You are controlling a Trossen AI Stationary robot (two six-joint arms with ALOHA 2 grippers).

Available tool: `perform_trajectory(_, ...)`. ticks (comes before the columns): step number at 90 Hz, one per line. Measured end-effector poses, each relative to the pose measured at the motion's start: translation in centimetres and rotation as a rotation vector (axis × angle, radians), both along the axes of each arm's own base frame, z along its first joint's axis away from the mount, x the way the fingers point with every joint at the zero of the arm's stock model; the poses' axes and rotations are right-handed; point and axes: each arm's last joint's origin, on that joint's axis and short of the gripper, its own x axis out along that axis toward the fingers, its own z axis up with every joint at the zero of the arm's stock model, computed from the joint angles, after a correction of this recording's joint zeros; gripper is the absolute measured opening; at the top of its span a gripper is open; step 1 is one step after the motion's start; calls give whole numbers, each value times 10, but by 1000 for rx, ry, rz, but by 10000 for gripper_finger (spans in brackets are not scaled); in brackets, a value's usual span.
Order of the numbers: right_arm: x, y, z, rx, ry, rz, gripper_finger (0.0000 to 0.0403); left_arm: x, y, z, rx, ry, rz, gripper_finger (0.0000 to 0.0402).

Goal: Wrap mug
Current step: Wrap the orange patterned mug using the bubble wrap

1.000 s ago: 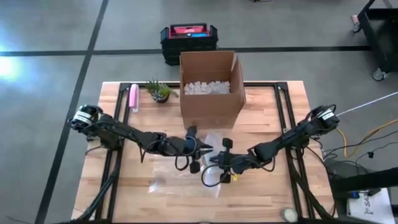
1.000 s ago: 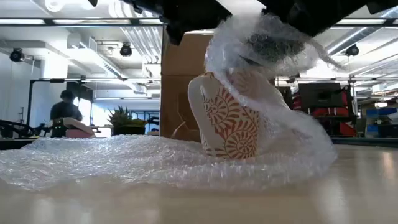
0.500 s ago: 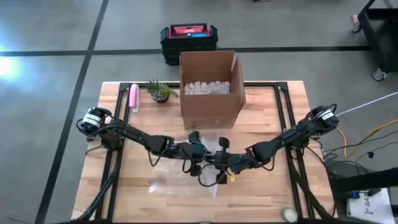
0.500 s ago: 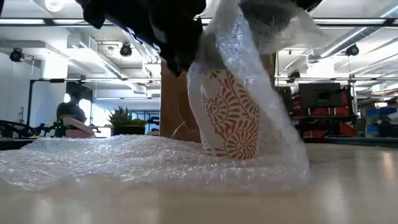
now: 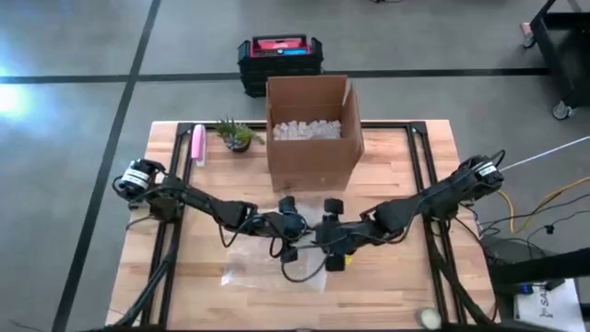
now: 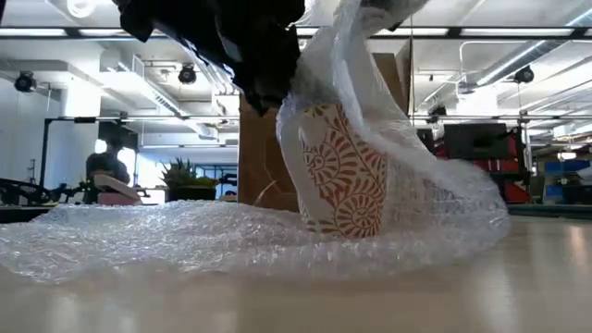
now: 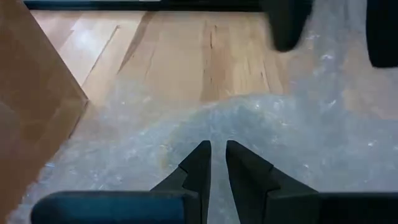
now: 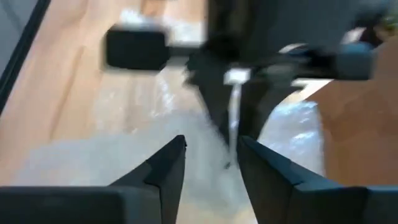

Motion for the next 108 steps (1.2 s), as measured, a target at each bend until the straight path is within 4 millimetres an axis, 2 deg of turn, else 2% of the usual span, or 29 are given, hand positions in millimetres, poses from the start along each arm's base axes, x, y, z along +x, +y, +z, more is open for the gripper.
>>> perform_trajectory(18,14,-9,-57,-2,197,-38,91,-1,0,1,-12,2,6,38)
perform_trajectory(28,23,-8,-77,9,248,-35,53,-1,-3,16,-54,-15,8,38)
perform_trajectory(45,31,-4,-77,16,253,-19,10,-9,-9,47,-85,121,-29,38)
perform_trajectory(55,33,-3,-71,21,242,-6,2,-23,-13,68,-87,280,16,36)
perform_trajectory(66,34,-3,-67,28,228,-6,5,-47,-18,73,-103,516,134,29)
perform_trajectory(74,34,-3,-68,38,229,-22,9,-71,-25,67,-174,714,233,23)
perform_trajectory(85,34,-3,-69,48,226,-39,7,-98,-39,44,-241,919,329,25)
perform_trajectory(96,34,-3,-69,52,225,-44,9,-117,-50,22,-271,1039,347,43)
perform_trajectory(108,35,-3,-68,55,224,-48,8,-128,-54,-2,-278,1059,376,92)
